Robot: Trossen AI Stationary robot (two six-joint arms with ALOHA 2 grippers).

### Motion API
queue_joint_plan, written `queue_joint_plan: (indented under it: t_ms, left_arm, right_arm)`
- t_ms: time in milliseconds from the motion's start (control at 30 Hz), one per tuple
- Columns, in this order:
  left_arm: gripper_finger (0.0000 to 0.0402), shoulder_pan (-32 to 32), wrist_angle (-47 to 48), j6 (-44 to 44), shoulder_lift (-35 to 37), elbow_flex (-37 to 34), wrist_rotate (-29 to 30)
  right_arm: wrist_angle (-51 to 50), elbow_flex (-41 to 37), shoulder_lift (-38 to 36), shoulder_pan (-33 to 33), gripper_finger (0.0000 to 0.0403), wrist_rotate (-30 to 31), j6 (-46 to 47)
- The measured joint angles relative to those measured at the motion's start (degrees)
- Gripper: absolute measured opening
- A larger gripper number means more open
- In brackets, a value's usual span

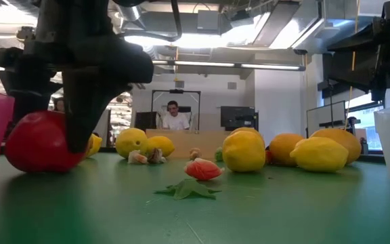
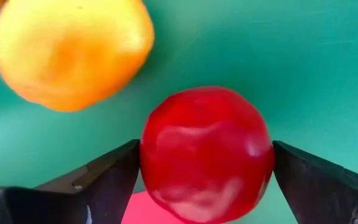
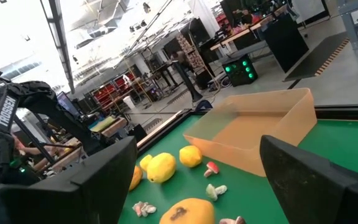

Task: Sort produce into baskets
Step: Put the tomato into the red bin

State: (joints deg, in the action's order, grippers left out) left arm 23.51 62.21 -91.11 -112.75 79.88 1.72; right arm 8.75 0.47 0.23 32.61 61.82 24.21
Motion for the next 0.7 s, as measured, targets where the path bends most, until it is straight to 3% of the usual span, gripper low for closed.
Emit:
queue_joint_plan:
  t_ms: [500, 700]
  left_arm:
    - [0.0306, -0.44, -2.03, 0.99, -0.32, 0.35, -1.28]
    - [0.0305, -1.93, -1.96, 3.85, 2.28, 3.11, 2.32]
  right_arm:
    - [-1.31, 0.0, 0.0, 0.0, 0.0337, 0.02, -0.01]
    - [-1.27, 0.0, 0.0, 0.01, 0.0337, 0.02, 0.0]
